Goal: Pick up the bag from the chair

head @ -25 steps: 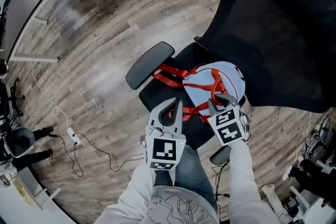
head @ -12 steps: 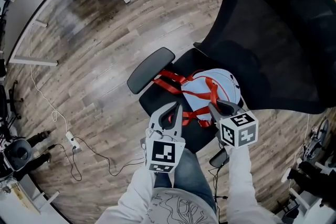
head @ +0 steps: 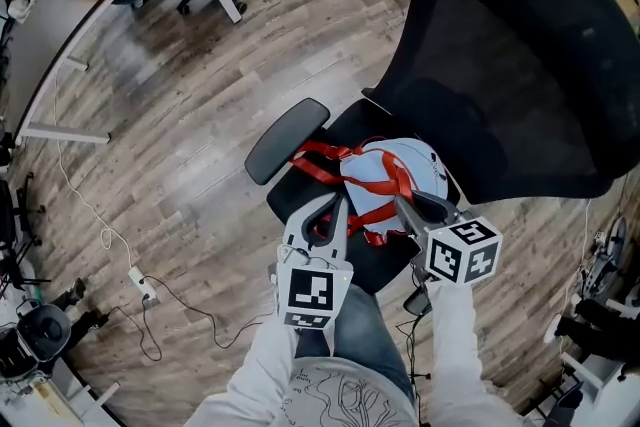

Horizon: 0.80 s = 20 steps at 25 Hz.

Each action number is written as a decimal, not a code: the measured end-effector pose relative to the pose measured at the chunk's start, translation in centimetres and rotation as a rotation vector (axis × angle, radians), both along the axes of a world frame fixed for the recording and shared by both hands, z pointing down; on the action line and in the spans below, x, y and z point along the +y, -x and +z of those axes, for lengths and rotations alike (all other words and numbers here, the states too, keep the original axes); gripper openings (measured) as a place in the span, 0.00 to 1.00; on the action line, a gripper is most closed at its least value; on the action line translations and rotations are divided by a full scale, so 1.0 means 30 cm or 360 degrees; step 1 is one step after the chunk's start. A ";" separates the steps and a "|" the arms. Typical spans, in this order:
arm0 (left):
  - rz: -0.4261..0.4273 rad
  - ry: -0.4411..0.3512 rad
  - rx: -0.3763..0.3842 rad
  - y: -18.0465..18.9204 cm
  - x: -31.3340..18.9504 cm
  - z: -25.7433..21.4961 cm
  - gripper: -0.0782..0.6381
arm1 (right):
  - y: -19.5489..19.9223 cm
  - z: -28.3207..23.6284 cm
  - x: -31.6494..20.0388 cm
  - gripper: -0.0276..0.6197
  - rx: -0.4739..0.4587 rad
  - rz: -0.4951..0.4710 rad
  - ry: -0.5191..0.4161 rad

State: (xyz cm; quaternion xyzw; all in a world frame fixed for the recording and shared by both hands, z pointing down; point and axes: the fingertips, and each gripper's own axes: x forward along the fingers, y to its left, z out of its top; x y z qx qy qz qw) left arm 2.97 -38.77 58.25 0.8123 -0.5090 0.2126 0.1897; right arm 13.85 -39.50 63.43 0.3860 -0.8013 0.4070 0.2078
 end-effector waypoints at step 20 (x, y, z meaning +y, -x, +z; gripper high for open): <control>0.0040 -0.0383 0.0098 0.066 0.087 -0.420 0.12 | 0.092 -0.513 0.144 0.14 -0.0327 0.0310 -0.0346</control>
